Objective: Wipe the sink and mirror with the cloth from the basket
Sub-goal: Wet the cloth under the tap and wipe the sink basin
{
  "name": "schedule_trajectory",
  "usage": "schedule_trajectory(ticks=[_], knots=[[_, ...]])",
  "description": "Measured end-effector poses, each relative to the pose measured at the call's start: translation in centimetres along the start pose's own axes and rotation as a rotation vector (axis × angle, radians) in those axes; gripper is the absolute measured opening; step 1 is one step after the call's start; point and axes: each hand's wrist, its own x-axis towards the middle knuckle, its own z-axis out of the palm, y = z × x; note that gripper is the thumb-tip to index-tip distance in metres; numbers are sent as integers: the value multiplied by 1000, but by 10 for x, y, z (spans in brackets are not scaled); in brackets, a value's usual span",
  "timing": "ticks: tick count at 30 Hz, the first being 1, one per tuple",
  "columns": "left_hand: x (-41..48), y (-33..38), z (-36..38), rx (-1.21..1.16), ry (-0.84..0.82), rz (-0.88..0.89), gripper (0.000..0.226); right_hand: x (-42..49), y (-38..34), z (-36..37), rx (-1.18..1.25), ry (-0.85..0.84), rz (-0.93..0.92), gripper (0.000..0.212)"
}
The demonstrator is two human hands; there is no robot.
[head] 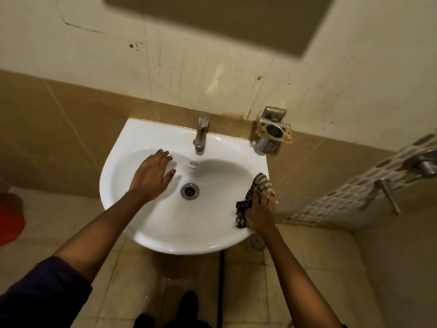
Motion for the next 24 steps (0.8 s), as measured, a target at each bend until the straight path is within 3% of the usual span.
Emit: schedule_trajectory(ticks=[4, 9, 16, 21, 24], knots=[[-13, 1, -2, -31, 19, 0, 44, -46, -9, 12, 188, 133, -174, 64], [-30, -23, -19, -55, 59, -66, 55, -91, -47, 33, 233, 381, -408, 27], [-43, -51, -36, -84, 100, -196, 73, -123, -159, 61, -21, 228, -804, 45], [-55, -74, -38, -200, 165, -316, 73, -103, -252, 63, 80, -23, -829, 66], [-61, -84, -38, -268, 216, -405, 66, -84, -294, 60, 148, -33, -844, 67]])
